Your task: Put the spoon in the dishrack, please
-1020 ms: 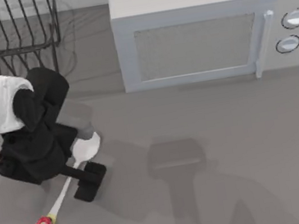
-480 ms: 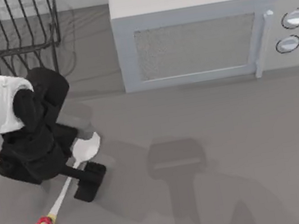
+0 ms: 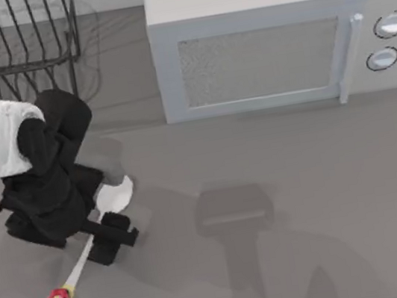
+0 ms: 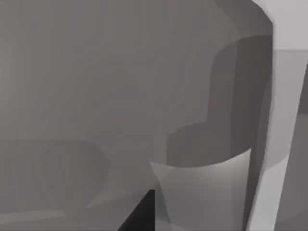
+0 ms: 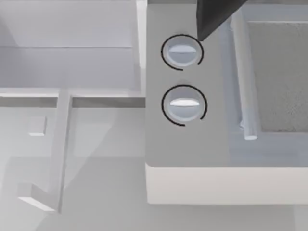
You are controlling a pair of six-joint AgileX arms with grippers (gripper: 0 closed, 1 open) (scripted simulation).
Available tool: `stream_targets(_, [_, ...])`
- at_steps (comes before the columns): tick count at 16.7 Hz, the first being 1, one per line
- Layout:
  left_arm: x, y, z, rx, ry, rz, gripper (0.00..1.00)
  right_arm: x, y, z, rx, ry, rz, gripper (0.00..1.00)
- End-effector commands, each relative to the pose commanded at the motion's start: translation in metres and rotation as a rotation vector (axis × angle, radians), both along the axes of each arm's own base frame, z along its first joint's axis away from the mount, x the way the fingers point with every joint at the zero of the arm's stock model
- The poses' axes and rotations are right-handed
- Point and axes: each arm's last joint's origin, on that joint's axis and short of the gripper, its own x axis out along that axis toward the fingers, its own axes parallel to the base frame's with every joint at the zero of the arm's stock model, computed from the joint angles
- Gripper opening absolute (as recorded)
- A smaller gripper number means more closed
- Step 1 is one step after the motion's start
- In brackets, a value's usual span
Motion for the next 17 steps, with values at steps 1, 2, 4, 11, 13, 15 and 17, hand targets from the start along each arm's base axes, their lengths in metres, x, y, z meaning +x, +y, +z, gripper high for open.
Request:
stream_targets(1, [0.002, -0.001, 0.003, 0.000, -0.001, -0.001, 0.00, 0.000, 0.000, 0.000, 0.000, 0.000, 0.000, 1.00])
stream_targets(2, [0.004, -0.002, 0.008, -0.001, -0.002, -0.001, 0.00, 0.000, 0.000, 0.000, 0.000, 0.000, 0.000, 1.00])
stream_targets(4, [0.012, -0.005, 0.026, -0.002, -0.005, 0.000, 0.00, 0.000, 0.000, 0.000, 0.000, 0.000, 0.000, 1.00])
stream_targets(11, [0.016, -0.007, 0.137, 0.016, 0.042, -0.001, 0.00, 0.000, 0.000, 0.000, 0.000, 0.000, 0.000, 1.00])
stream_targets(13, [0.009, -0.004, 0.168, 0.012, 0.030, -0.001, 0.00, 0.000, 0.000, 0.000, 0.000, 0.000, 0.000, 1.00])
stream_targets(15, [0.003, -0.001, 0.191, 0.004, 0.010, 0.000, 0.00, 0.000, 0.000, 0.000, 0.000, 0.000, 0.000, 1.00])
stream_targets(17, [0.000, 0.000, 0.199, 0.000, 0.000, 0.000, 0.00, 0.000, 0.000, 0.000, 0.000, 0.000, 0.000, 1.00])
